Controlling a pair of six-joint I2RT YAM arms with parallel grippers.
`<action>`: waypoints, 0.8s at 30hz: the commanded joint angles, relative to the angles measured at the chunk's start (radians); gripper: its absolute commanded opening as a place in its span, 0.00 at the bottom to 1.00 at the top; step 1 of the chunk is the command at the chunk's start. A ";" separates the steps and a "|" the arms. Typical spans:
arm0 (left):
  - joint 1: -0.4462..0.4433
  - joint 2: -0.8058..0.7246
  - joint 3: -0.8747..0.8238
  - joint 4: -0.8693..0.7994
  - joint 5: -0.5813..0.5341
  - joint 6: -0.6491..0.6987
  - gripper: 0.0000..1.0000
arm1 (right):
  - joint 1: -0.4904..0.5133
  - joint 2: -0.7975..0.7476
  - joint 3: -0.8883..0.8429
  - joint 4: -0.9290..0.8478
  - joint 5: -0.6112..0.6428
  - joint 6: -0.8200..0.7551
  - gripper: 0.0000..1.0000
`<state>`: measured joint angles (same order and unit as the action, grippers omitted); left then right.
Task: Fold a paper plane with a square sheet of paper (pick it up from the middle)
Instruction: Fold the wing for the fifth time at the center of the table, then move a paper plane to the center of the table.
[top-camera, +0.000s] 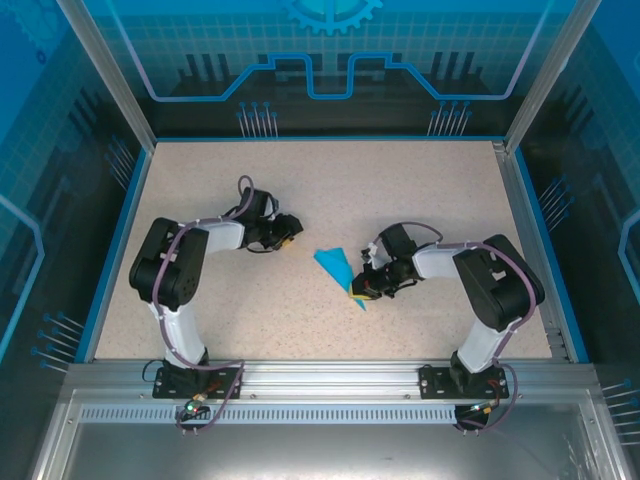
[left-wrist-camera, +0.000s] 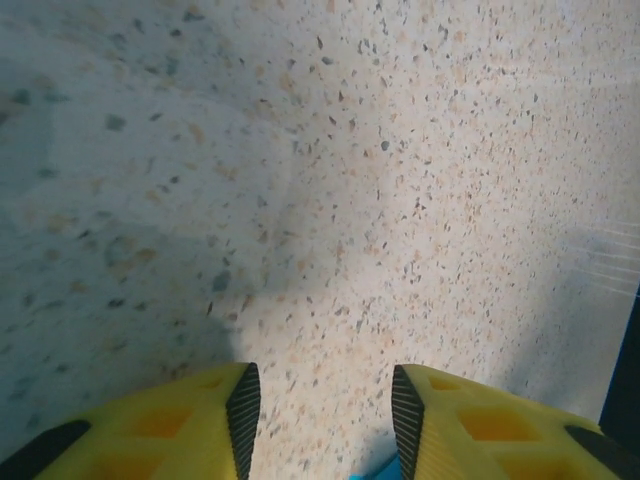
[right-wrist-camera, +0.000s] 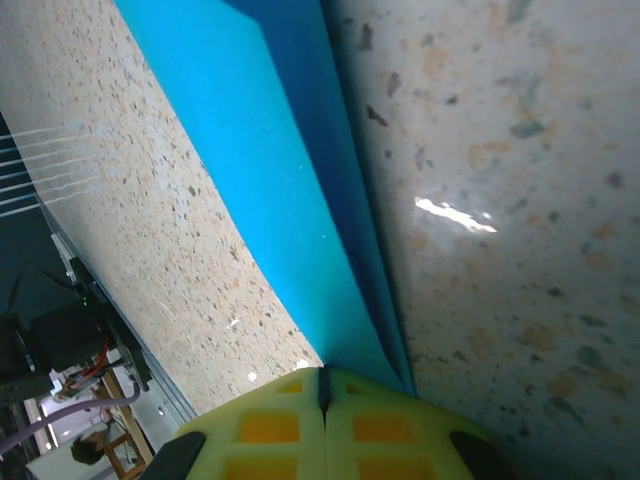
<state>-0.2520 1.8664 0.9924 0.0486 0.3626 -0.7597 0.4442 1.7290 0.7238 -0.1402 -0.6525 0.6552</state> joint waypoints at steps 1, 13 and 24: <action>-0.023 -0.114 0.011 -0.103 -0.054 0.008 0.45 | -0.006 -0.052 -0.029 -0.010 0.031 0.048 0.00; -0.359 -0.240 0.140 -0.590 -0.410 -0.136 0.62 | -0.119 -0.399 0.000 -0.194 0.232 -0.127 0.37; -0.537 -0.003 0.412 -0.756 -0.479 -0.304 0.83 | -0.152 -0.247 0.001 -0.122 0.152 -0.177 0.39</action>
<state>-0.7830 1.8137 1.3609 -0.6239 -0.0788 -0.9985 0.3065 1.4723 0.7357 -0.2768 -0.4747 0.4957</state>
